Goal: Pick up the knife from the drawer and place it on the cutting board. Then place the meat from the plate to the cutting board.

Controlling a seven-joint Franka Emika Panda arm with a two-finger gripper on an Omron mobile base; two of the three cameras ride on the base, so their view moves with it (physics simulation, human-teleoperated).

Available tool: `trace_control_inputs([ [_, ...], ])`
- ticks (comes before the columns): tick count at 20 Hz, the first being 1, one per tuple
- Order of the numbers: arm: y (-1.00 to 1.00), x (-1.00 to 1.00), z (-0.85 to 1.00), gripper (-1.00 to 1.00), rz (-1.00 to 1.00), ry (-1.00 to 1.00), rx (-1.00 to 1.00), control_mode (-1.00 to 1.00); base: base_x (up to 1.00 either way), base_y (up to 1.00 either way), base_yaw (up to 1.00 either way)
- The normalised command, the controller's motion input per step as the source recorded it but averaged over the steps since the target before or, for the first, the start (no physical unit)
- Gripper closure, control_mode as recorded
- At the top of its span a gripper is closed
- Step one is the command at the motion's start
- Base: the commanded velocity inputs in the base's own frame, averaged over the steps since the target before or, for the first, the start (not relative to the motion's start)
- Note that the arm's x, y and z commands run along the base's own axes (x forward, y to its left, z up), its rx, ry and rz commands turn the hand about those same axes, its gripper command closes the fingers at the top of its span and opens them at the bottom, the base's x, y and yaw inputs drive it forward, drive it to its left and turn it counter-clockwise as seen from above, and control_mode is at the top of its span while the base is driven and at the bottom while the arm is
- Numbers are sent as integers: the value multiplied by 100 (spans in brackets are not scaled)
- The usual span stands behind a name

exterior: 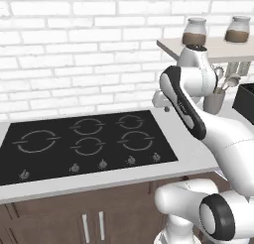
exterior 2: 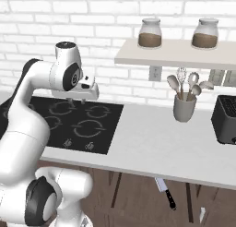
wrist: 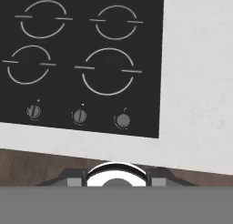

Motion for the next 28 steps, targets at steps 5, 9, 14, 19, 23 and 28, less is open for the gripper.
trace_control_inputs([
  [5, 0, 0, 0, -100, 0, -3, 0, -100, 0, 0, 0],
  [9, 0, -22, -12, -100, 0, 3, -4, -100, 0, 0, 0],
  [14, 0, -16, -7, -100, 0, 0, -2, 100, -29, 62, -2],
  [19, 0, 0, 0, -100, 0, 0, 0, 100, -25, 83, -36],
  [23, 0, 0, 0, -100, 0, 0, 0, 100, -16, 1, -93],
  [28, 0, 0, 0, -100, 0, 0, 0, 100, -7, 0, -100],
])
